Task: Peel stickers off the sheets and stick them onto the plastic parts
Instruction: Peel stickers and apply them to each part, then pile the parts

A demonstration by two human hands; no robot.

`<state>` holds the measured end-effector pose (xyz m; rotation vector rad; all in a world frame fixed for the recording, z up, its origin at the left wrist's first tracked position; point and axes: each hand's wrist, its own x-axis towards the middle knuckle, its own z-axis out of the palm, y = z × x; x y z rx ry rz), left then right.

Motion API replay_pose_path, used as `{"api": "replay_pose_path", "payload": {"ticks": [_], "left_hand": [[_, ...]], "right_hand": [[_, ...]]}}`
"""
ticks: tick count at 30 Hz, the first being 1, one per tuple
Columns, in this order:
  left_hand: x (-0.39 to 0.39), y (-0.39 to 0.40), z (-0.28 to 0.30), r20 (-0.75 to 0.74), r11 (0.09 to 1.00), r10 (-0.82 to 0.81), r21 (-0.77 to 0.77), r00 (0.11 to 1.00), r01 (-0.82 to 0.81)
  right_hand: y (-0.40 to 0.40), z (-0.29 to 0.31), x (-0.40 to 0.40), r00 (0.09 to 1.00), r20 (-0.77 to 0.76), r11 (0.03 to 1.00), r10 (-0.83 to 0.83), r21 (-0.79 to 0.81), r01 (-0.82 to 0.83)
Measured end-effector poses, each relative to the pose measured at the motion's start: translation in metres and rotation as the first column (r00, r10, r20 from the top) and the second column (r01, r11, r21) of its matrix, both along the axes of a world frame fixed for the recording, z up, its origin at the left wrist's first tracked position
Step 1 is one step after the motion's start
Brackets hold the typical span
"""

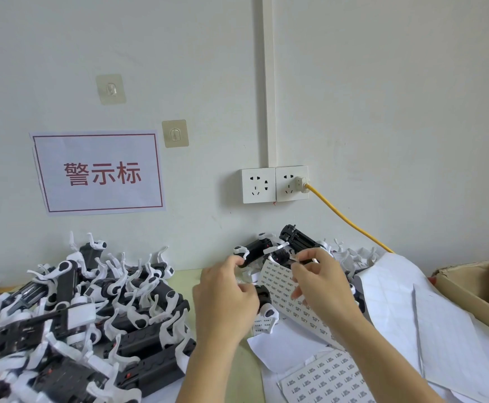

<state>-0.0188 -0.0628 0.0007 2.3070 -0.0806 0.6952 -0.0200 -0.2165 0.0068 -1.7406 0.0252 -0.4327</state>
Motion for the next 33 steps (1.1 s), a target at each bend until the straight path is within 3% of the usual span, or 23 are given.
{"api": "replay_pose_path", "payload": {"ticks": [3,5,7,10,13,16,18,22,26,33], "left_hand": [[-0.002,0.007,0.001,-0.251,0.998,0.002,0.058,0.968,0.013],[-0.001,0.008,-0.002,-0.434,0.991,-0.042,0.096,0.900,0.092],[0.000,0.007,-0.007,-0.524,0.951,-0.007,0.261,0.851,0.168],[0.002,0.005,-0.015,-0.443,0.893,0.094,0.433,0.891,0.121],[0.003,0.004,-0.021,-0.257,0.900,0.146,0.436,0.955,-0.020],[0.005,0.004,-0.023,-0.133,0.941,0.143,0.324,0.981,-0.093],[0.006,0.004,-0.022,-0.085,0.984,0.105,0.156,0.991,-0.091],[0.005,0.000,-0.017,-0.093,0.991,0.022,-0.131,0.995,-0.034],[0.005,-0.005,-0.013,-0.117,0.905,-0.124,-0.421,0.985,0.064],[0.004,-0.009,-0.010,-0.105,0.749,-0.285,-0.644,0.953,0.153]], "right_hand": [[-0.005,-0.001,0.002,0.998,-0.060,0.999,-0.001,0.044,0.004],[-0.007,-0.001,0.002,0.997,-0.079,0.998,0.003,0.069,0.002],[-0.007,-0.001,0.003,0.996,-0.089,0.998,0.003,0.068,0.003],[-0.007,-0.001,0.004,0.996,-0.086,0.999,-0.003,0.031,0.006],[-0.006,-0.001,0.003,0.998,-0.065,1.000,0.006,-0.030,-0.008],[-0.004,-0.002,0.003,0.998,-0.055,0.994,0.037,-0.097,-0.042],[-0.004,-0.003,0.002,0.996,-0.040,0.987,0.077,-0.140,-0.082],[-0.001,-0.002,-0.002,0.982,-0.002,0.962,0.187,-0.202,-0.184],[0.000,-0.002,-0.003,0.976,0.014,0.945,0.217,-0.255,-0.206],[-0.001,-0.003,-0.001,0.977,0.036,0.942,0.212,-0.275,-0.194]]}}
